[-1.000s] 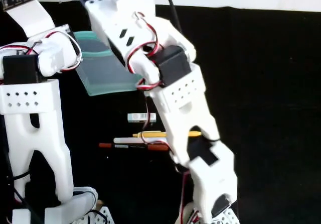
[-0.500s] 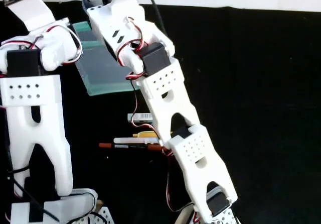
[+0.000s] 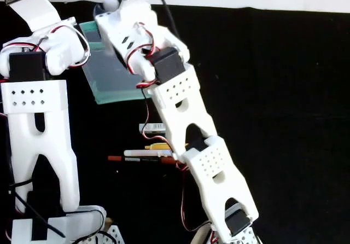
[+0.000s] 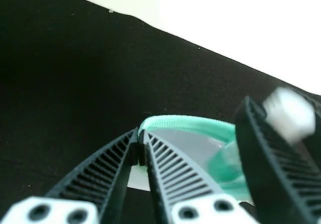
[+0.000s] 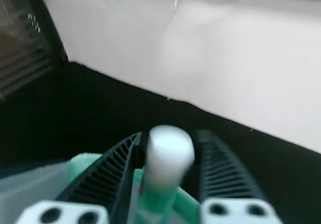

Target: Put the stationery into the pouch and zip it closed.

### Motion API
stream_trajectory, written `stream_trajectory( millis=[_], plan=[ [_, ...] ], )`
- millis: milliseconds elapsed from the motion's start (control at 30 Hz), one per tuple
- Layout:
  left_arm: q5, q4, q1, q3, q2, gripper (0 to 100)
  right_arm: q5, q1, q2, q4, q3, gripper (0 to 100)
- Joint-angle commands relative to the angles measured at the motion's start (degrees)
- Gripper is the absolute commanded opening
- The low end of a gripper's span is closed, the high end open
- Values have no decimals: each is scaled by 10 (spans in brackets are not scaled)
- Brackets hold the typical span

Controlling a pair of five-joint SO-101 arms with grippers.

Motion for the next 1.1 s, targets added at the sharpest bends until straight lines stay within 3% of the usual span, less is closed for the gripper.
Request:
stream_trajectory(
  millis=[0, 133, 333, 767, 1067],
  plan=[
    [6, 4, 0, 13, 51, 6, 0, -9, -44, 10, -67, 305],
    [6, 4, 0, 8, 51, 6, 0, -7, -65, 17, -67, 307],
    [6, 8, 0, -3, 56, 6, 2, -6, -116, 109, -67, 307],
    [6, 8, 1, -3, 56, 6, 88, -8, -207, 315, -64, 307],
    [5, 8, 2, -3, 56, 6, 145, -7, -208, 317, -55, 279]
  ],
)
